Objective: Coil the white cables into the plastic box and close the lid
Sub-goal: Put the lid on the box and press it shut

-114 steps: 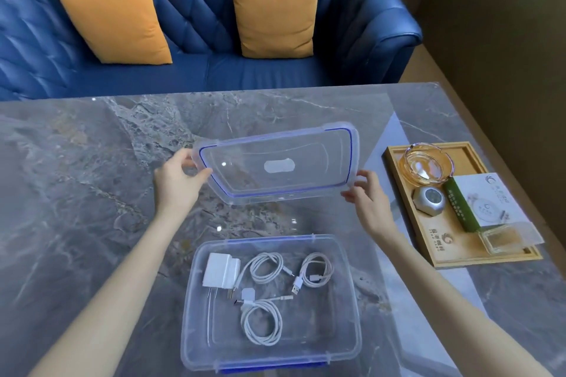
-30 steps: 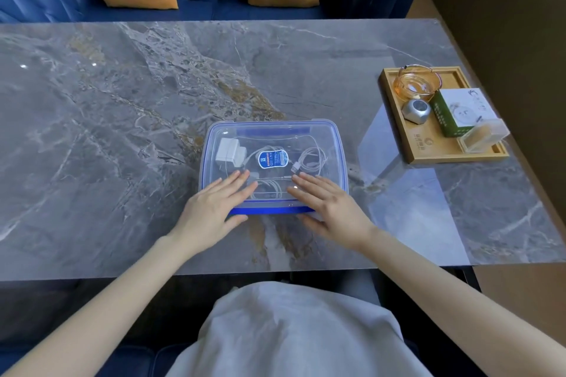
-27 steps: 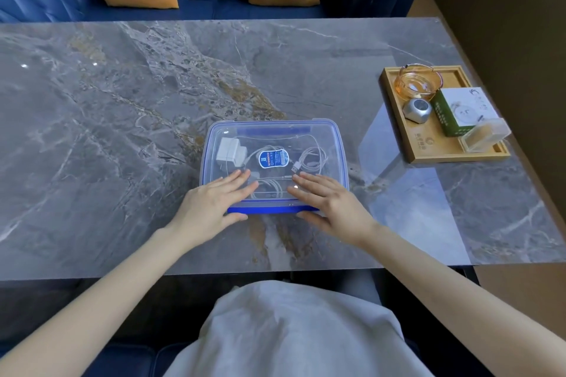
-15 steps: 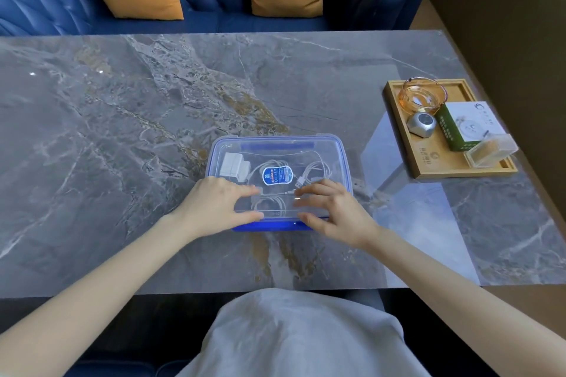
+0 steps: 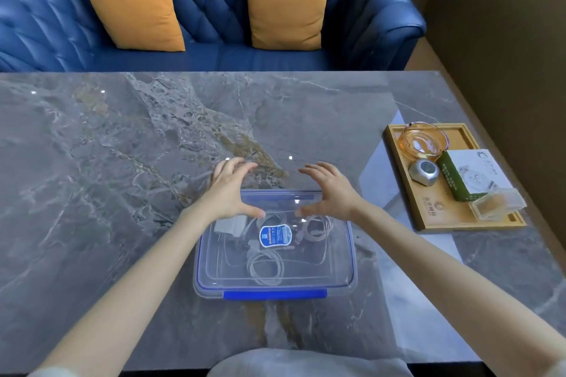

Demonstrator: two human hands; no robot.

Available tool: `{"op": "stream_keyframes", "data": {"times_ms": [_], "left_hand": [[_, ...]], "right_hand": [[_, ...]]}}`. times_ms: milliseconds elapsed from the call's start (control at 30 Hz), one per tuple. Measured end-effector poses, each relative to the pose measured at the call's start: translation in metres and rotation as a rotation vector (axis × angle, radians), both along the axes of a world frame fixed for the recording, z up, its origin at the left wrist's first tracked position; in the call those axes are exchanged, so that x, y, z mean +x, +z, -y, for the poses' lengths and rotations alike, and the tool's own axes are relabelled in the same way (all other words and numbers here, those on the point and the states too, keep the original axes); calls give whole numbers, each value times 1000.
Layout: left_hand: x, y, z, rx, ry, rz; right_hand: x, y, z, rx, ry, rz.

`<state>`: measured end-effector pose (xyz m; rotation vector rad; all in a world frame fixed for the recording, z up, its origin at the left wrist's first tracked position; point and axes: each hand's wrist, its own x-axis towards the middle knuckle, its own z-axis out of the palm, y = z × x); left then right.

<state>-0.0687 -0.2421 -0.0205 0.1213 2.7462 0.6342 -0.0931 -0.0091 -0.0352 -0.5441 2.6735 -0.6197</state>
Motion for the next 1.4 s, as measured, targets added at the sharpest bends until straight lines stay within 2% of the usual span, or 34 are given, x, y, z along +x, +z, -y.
{"op": "stream_keyframes", "data": {"times_ms": [167, 300, 367, 533, 633, 967, 1167, 1400], "left_hand": [[-25, -5, 9, -134, -105, 383], [-36, -5, 7, -115, -96, 514], [-35, -6, 8, -83, -81, 467], [-20, -15, 12, 56, -19, 216], [-10, -18, 13, 116, 26, 117], [0, -15, 11, 167, 17, 12], [5, -16, 9, 121, 29, -56], [19, -10, 11, -141, -103, -52]], "right_hand": [[-24, 0, -2, 67, -26, 470], [-29, 2, 1, -17, -38, 521], [-26, 1, 0, -61, -49, 497], [-18, -1, -1, -113, -24, 226], [-13, 0, 1, -117, 10, 157], [-4, -5, -1, -148, -39, 54], [1, -6, -2, -136, -50, 6], [14, 11, 0, 10, -34, -15]]}}
